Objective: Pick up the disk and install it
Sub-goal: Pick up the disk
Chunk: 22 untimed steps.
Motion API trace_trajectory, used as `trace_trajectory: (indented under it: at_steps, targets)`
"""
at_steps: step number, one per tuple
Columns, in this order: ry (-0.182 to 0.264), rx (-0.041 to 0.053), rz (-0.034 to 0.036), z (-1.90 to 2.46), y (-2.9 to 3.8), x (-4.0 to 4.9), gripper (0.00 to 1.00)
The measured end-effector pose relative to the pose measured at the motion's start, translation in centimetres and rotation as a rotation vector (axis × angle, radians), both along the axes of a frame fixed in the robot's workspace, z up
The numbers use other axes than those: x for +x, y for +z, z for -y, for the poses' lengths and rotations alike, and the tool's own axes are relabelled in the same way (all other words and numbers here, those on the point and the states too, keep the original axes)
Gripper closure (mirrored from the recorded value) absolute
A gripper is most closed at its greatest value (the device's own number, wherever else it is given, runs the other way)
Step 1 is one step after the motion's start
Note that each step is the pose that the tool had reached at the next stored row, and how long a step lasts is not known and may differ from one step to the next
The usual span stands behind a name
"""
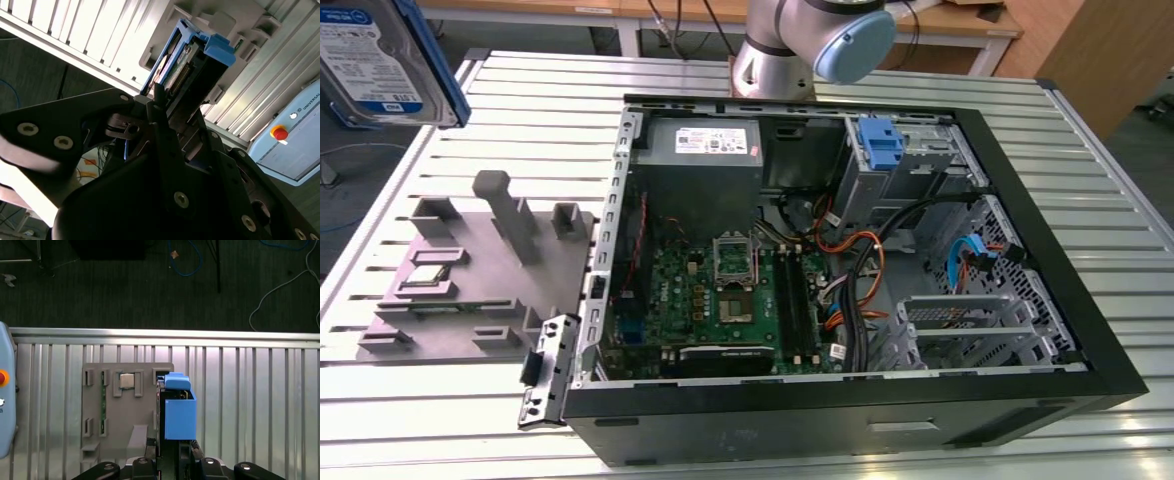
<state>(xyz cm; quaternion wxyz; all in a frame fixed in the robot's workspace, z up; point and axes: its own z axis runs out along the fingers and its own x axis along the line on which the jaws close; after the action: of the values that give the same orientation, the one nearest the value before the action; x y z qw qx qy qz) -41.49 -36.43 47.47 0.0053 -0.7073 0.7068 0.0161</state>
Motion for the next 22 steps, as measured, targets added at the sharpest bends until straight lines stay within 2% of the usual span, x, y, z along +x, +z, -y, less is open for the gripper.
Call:
trace_trajectory:
  at_steps: [15, 19, 22]
  targets:
    - [0.0, 0.0002, 0.0, 0.0, 0.16, 0.03, 0.65]
    - [0.0, 0.0002, 0.0, 0.0, 0.16, 0.39, 0.65]
    - [0.0, 0.0003, -0.0001, 0.0, 0.16, 1.0, 0.65]
